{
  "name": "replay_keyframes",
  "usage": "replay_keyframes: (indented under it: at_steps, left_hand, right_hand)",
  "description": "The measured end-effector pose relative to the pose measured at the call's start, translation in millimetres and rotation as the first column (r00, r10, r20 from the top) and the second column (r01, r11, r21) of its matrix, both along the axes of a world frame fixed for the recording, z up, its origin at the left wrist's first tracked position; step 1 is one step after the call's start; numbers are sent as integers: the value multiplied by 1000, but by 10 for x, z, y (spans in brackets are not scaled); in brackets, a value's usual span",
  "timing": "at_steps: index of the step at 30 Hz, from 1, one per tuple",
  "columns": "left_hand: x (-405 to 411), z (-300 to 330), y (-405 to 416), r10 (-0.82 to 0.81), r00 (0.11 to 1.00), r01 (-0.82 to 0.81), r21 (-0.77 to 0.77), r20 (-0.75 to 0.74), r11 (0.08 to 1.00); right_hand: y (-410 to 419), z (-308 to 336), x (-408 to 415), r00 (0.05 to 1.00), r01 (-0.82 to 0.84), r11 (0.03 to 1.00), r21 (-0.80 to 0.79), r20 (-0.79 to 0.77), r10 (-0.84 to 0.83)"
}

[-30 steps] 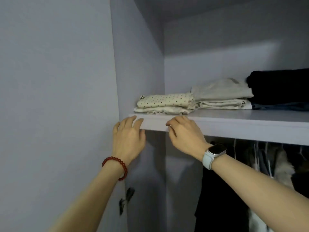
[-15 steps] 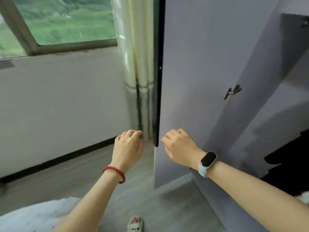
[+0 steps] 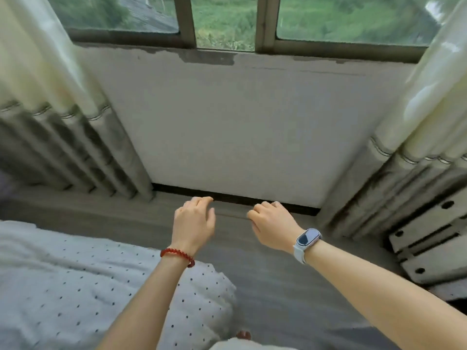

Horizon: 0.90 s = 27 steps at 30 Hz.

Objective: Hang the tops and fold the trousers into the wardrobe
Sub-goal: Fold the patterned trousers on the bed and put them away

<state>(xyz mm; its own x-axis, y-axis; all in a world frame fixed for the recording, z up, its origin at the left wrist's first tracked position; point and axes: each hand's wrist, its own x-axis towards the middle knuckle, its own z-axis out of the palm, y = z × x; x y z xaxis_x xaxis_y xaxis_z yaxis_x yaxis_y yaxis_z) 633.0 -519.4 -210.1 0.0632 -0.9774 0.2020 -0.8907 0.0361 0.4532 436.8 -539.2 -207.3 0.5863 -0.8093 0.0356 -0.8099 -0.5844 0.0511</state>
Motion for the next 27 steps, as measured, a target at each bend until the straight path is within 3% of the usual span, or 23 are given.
replay_keyframes:
  at_steps: [6, 13, 17, 22, 27]
  left_hand:
    - [734, -166, -437, 206, 978, -205, 80, -11, 976]
    - [1445, -500, -1120, 479, 878, -470, 182, -4, 864]
    - [1859, -638, -1737, 655, 756, -634, 227, -18, 739]
    - [2219, -514, -2314, 748, 662, -720, 243, -39, 650]
    - [2766, -396, -1947, 910, 415, -883, 237, -7, 405]
  right_hand:
    - [-885, -78, 720, 991, -113, 991, 68, 78, 108]
    - [-2212, -382, 1755, 926, -378, 918, 120, 63, 373]
    - [-3032, -443, 2301, 865, -502, 855, 131, 77, 496]
    - [-3819, -398, 2984, 808, -587, 787, 190, 81, 583]
    - [-3799, -421, 4147, 644, -743, 608, 280, 52, 763]
